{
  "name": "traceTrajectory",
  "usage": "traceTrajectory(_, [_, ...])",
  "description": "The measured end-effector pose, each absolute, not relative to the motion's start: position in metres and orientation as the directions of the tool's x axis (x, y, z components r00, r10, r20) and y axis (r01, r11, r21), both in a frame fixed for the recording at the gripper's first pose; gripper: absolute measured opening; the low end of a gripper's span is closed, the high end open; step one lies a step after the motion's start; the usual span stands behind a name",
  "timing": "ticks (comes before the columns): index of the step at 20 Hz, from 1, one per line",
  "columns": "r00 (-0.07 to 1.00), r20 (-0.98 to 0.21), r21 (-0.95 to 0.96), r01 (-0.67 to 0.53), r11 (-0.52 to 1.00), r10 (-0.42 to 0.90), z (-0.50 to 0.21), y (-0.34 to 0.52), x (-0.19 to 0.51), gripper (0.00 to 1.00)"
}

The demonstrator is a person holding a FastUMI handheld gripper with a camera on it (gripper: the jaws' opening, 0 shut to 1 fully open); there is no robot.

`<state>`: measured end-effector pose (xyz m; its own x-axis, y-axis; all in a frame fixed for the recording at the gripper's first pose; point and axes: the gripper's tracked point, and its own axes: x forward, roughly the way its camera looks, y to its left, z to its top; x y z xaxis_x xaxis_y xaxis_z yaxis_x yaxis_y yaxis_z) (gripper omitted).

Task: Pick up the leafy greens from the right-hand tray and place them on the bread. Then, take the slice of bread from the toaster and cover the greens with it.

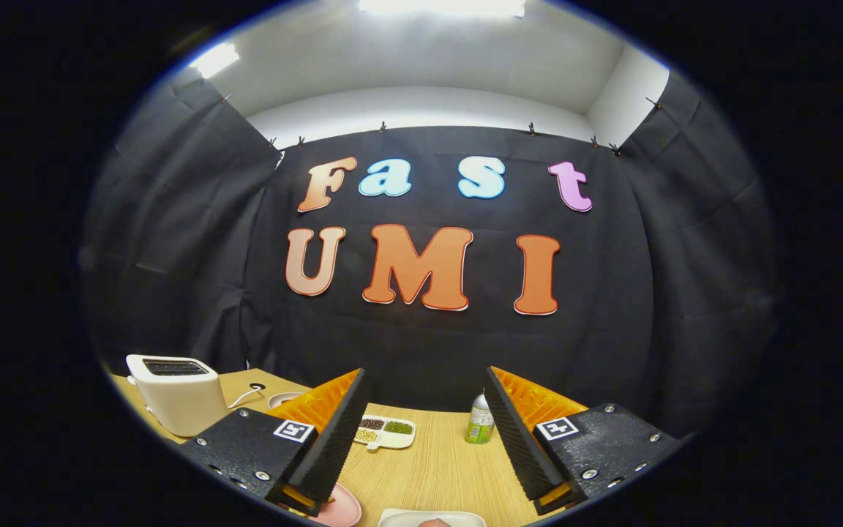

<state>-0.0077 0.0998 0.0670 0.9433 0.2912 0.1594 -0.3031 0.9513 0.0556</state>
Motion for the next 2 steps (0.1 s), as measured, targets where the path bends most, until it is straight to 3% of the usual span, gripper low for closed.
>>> traceTrajectory(2, [0.946,0.145,0.058,-0.299,0.952,0.289,0.0636,0.0992,-0.0058,0.94])
